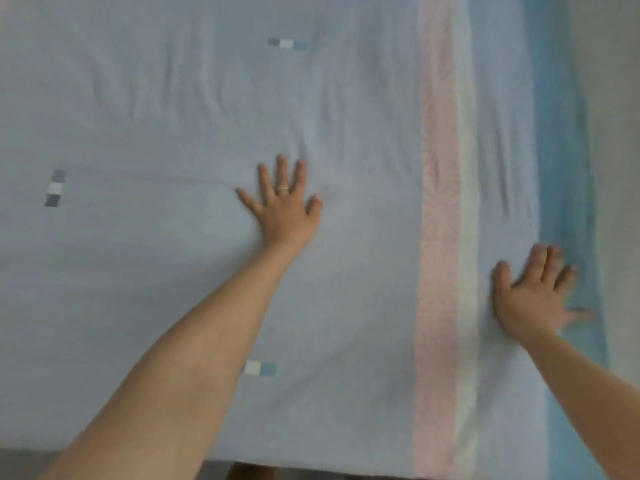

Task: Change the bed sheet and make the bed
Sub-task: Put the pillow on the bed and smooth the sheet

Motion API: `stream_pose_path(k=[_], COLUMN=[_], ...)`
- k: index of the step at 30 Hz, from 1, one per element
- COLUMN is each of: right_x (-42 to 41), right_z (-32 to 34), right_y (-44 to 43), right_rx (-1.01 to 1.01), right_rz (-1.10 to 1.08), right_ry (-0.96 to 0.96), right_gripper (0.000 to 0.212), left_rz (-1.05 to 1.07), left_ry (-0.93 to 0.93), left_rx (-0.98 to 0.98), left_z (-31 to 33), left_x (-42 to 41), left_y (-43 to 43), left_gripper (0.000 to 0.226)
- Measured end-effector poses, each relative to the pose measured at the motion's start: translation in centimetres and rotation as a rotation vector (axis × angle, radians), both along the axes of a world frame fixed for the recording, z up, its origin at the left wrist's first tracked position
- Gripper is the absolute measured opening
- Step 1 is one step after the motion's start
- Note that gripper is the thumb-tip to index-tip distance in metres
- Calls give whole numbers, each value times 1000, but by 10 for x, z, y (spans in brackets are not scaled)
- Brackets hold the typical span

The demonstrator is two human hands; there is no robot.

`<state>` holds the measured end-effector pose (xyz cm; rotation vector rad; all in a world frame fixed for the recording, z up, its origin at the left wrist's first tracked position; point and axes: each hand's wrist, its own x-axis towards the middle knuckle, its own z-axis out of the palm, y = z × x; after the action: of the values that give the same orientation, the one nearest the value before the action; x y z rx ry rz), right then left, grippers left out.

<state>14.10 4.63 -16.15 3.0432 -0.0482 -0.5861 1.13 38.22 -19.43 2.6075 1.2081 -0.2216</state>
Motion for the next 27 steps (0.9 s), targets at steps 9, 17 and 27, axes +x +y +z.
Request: stream_pose_path(k=[9,17,27], right_x=[17,95,10], right_z=[28,5,-1], right_y=[-56,-126,-323], right_rx=[180,104,638], right_rz=[362,504,-211], right_ry=[-173,-13,125], right_gripper=[59,59,75], left_rz=[-1148,-784,-199], left_ry=[-114,-458,-25], left_rx=[-338,-567,-204], left_z=[18,20,28], left_x=[3,0,201], left_y=[-369,-342,-286], left_gripper=[55,42,61])
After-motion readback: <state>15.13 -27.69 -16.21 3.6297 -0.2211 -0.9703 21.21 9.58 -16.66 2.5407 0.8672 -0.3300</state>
